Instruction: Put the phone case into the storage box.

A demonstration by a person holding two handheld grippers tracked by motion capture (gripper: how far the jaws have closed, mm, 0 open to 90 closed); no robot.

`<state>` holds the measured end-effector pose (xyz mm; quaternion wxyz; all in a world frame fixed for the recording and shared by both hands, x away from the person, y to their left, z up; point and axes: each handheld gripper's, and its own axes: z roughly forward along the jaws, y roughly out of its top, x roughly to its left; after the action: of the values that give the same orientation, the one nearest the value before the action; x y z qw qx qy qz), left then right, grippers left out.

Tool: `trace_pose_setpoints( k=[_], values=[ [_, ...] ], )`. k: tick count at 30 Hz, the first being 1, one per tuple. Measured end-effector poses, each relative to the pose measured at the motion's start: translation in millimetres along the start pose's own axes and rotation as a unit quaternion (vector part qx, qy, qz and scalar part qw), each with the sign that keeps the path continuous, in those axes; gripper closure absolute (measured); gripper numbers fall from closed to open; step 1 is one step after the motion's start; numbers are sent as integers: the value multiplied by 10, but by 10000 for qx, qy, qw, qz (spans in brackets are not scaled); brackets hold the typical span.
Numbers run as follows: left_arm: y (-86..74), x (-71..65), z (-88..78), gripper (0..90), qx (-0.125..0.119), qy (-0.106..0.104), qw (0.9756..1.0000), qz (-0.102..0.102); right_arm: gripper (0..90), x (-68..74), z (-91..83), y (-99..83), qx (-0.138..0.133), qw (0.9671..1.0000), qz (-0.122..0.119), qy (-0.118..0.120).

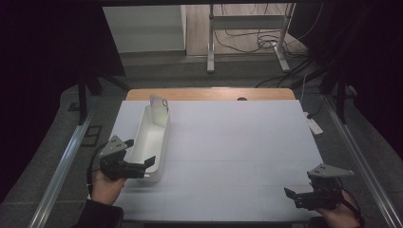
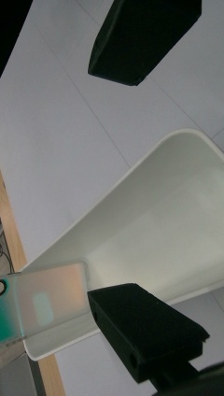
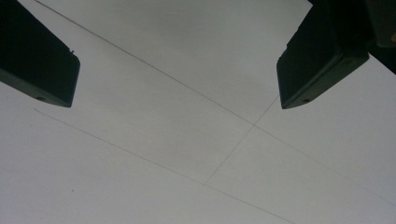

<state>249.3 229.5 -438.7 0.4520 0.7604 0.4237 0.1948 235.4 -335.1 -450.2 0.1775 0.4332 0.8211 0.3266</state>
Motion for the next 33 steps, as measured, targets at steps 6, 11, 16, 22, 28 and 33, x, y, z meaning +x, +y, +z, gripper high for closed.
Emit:
trace_pose_setpoints(
  k=[6, 11, 16, 22, 28, 33],
  values=[
    [-39, -17, -40, 0, 16, 33, 10000, -3, 0, 0, -1, 1, 14, 10000, -8, 0],
    [-76, -29, -83, 0, 7, 70, 10000, -17, 0, 0, 1, 0, 5, 10000, -4, -3],
    [-104, -36, -123, 0, 36, 64, 10000, -61, 0, 0, -1, 1, 17, 10000, -9, -4],
    [-155, -52, -191, 0, 61, 111, 9999, -80, 0, 2, 0, 1, 22, 10000, -14, -12],
    [-203, -65, -247, 0, 86, 157, 9998, -91, 0, 3, 1, 2, 28, 10000, -12, -17],
    [-244, -71, -293, 0, 90, 196, 9997, -110, 0, 3, 1, 2, 29, 10000, -13, -21]
  ],
)
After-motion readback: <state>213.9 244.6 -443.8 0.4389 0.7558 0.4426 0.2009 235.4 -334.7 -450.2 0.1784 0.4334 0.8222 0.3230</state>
